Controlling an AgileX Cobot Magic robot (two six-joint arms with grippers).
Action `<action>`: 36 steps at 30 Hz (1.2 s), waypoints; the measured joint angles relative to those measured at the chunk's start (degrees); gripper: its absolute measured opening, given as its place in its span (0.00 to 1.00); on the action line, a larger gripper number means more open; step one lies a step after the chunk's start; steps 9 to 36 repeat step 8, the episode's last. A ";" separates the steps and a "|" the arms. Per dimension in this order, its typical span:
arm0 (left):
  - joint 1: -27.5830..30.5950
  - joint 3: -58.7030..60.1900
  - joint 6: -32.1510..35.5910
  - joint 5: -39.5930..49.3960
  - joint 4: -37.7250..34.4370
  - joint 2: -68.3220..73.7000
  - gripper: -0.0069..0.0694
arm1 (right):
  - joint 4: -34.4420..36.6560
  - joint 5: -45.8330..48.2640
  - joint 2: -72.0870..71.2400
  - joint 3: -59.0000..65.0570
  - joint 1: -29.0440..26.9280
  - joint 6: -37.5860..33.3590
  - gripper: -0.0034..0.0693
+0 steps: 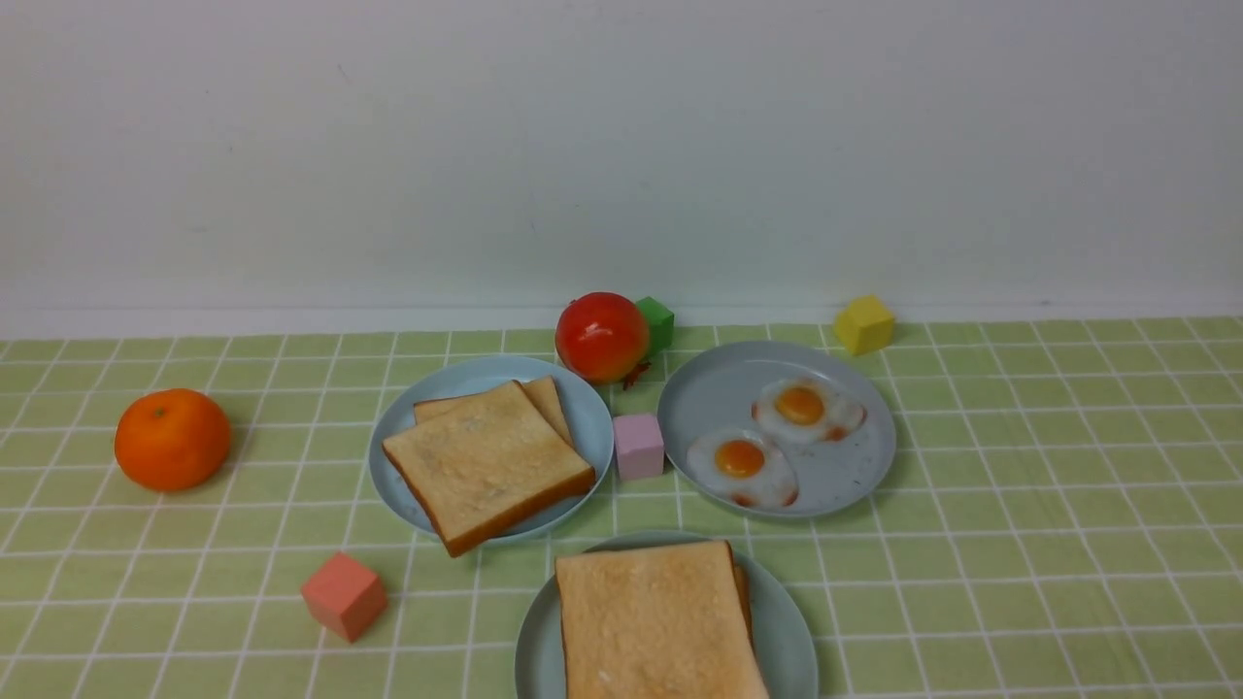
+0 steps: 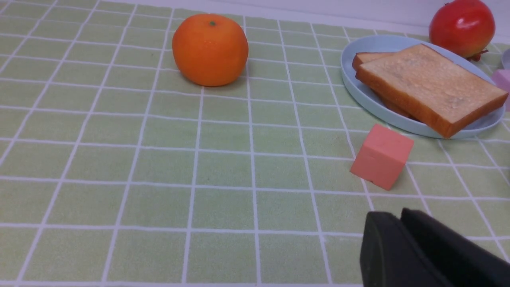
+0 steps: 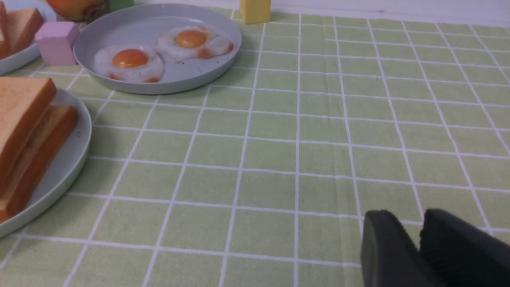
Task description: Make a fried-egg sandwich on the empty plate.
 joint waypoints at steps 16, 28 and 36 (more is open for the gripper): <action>0.00 0.00 0.00 0.00 0.00 0.00 0.18 | 0.00 -0.02 0.00 0.05 0.00 0.00 0.29; 0.00 0.00 0.00 0.00 0.00 0.00 0.18 | 0.00 -0.02 0.00 0.05 0.00 0.00 0.29; 0.00 0.00 0.00 0.00 0.00 0.00 0.18 | 0.00 -0.02 0.00 0.05 0.00 0.00 0.29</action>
